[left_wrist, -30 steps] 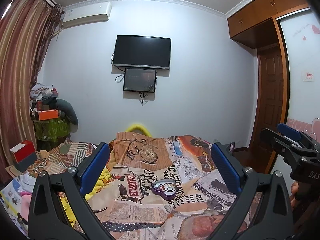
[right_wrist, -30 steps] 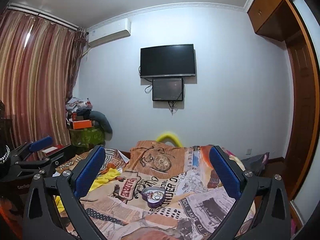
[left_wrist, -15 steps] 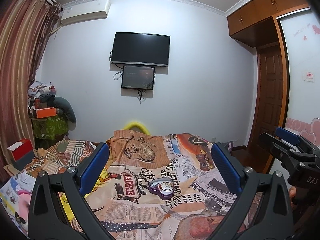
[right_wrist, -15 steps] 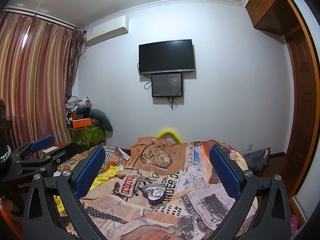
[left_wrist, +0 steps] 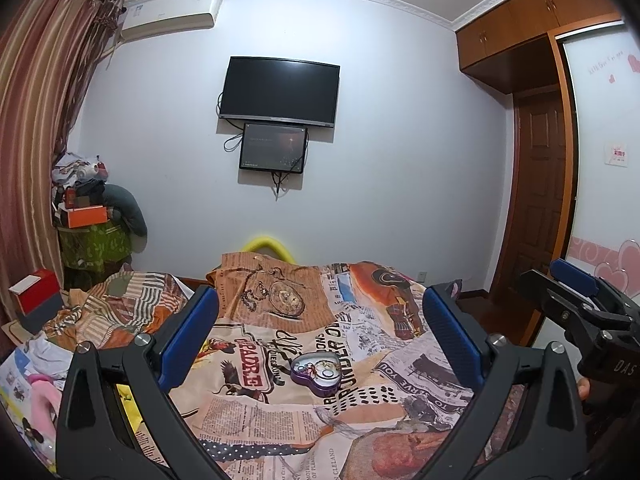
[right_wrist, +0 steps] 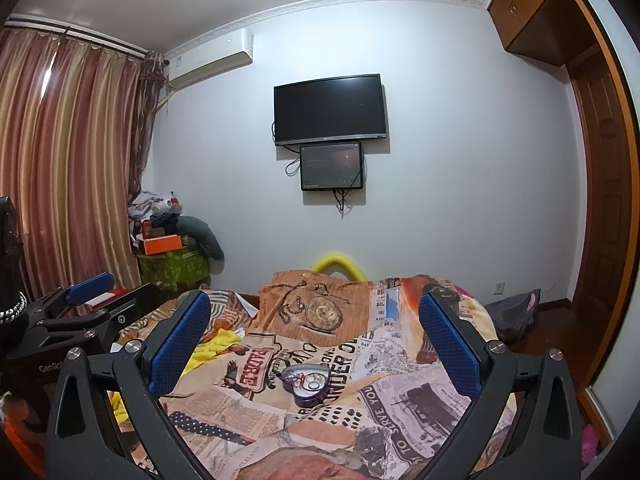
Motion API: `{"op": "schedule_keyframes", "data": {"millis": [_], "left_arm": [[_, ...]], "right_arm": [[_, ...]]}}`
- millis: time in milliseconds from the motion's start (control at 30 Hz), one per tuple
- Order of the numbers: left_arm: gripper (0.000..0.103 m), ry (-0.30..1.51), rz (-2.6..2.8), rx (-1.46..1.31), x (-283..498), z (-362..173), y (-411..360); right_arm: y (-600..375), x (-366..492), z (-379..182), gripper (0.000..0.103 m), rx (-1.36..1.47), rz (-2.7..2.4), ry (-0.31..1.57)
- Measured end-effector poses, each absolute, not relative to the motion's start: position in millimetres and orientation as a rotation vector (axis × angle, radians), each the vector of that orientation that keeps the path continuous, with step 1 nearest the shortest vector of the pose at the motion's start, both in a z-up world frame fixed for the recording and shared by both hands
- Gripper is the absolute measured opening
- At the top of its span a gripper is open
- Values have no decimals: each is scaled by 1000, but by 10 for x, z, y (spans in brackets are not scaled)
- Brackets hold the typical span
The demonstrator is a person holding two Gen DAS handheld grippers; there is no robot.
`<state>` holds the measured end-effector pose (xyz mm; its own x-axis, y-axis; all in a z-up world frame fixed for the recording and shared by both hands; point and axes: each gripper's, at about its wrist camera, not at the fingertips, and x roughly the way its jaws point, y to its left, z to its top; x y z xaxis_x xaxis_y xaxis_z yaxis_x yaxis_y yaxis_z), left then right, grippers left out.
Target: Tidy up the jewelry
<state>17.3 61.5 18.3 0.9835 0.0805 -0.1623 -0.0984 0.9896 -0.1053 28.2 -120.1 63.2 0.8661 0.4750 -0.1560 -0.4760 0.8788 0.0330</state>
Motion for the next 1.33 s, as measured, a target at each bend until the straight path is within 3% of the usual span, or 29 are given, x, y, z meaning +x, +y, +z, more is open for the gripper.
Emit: {"op": "schedule_keyframes", "data": {"millis": [1333], "left_arm": [[102,173,56,-108,206,132,574]], "right_arm": [[-1197,297,598,103,8,497,160]]}}
